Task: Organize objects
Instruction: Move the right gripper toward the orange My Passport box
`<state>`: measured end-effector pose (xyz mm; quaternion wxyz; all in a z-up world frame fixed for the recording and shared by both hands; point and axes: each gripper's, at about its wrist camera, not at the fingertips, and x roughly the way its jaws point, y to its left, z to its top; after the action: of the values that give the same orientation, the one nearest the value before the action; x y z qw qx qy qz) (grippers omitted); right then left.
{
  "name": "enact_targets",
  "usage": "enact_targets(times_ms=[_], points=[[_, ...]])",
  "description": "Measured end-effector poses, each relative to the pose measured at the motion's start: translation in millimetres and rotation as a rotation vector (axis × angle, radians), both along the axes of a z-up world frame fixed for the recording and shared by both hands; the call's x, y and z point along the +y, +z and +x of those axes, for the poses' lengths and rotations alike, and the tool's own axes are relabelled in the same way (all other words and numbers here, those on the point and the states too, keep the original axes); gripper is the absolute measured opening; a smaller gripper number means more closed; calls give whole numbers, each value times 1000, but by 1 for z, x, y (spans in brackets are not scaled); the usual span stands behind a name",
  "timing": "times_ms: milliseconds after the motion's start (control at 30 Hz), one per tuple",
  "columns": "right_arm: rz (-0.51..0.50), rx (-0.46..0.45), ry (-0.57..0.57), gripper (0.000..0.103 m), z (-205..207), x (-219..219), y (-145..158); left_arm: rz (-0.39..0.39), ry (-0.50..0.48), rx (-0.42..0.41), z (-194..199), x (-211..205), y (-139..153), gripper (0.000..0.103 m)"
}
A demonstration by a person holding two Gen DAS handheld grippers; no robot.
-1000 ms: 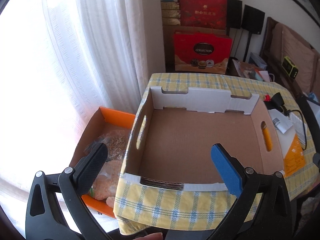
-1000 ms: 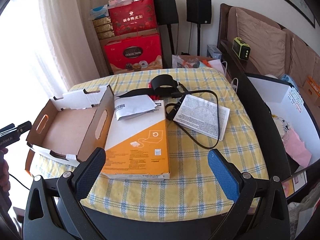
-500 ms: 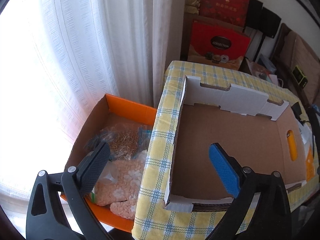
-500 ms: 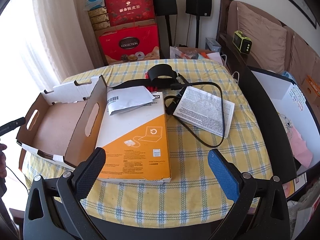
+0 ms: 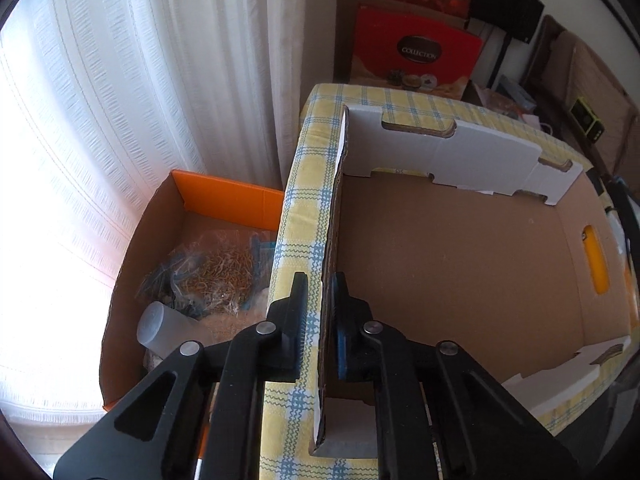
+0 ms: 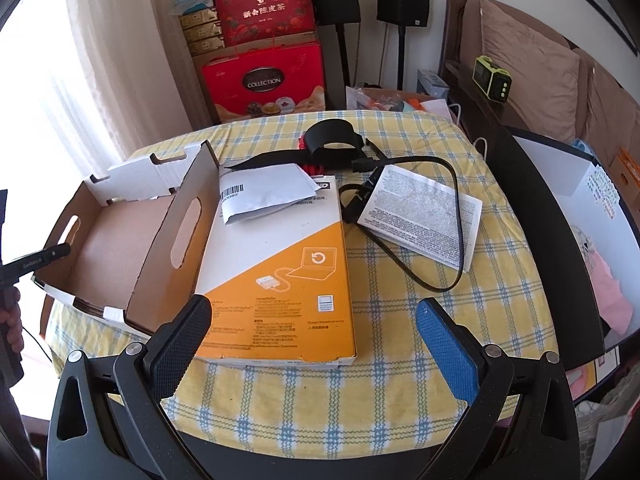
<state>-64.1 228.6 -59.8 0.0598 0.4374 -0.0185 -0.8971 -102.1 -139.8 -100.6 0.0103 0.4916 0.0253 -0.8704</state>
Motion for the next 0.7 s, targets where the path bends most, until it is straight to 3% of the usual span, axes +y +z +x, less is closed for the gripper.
enact_targets(times_ms=[67,200,333,700], points=[[0,-13,22,103,-1,-5,-3,-27,-22,5,1,4,1,5],[-2,-17,52,103,0,-15,-8,17,-45,-3,1,-1,3,3],[7,-30,68,103,-4,-21,-14,4,-58,0,4,0,3,3],[108,-18,92,103,-9,-38,-22,11,-63,6,3,-2,2,3]])
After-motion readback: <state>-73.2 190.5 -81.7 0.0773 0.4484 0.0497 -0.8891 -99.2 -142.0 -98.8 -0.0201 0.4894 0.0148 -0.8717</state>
